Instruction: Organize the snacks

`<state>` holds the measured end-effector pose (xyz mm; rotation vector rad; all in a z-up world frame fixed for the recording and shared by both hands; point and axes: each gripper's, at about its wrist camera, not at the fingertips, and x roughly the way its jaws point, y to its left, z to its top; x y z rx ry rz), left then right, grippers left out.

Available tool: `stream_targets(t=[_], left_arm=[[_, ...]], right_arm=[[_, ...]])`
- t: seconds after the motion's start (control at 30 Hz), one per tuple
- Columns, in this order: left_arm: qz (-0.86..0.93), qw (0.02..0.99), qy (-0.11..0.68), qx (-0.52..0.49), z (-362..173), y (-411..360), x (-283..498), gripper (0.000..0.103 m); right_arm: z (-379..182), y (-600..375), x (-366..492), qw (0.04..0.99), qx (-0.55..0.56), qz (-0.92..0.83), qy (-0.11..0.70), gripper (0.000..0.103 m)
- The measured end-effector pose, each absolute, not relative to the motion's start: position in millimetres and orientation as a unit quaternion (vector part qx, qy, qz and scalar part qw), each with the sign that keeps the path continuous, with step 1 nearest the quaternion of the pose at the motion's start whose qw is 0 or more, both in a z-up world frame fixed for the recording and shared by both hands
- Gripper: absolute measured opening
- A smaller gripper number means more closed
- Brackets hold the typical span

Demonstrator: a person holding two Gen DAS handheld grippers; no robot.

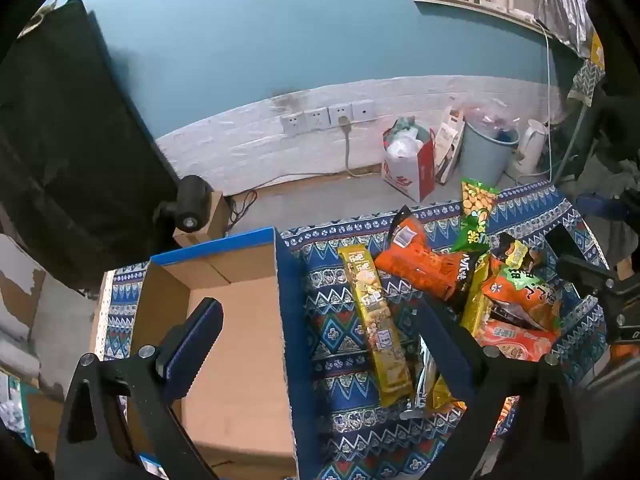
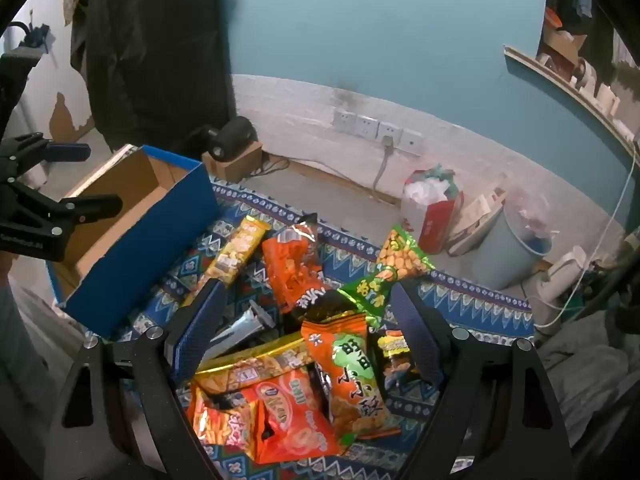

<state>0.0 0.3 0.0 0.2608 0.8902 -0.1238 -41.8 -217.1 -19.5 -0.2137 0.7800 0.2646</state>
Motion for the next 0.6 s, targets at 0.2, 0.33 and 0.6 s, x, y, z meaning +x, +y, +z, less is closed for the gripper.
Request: stream_targets(t=[0.2,0.33,0.6], left_arm=[[-0.073,0.889,0.434,0.124,-3.2,1.4,-0.4,0.098],[-0.069,0.884,0.446,0.123,-9.7,1.8,0.3,0.098],[-0.068,0.891,0.431,0.128,-5.9,-1.1,-1.5,0.098]], right_arm=[[-20.9,-216.6,-41.1,0.909,-0.103,0.128,0.383,0.083],[-21.8,-216.3,-41.1,0.909,-0.104,0.127,0.383,0.083],[-21.2,-214.8,-39.1,0.909,-0.107,0.126,0.384,0.083]])
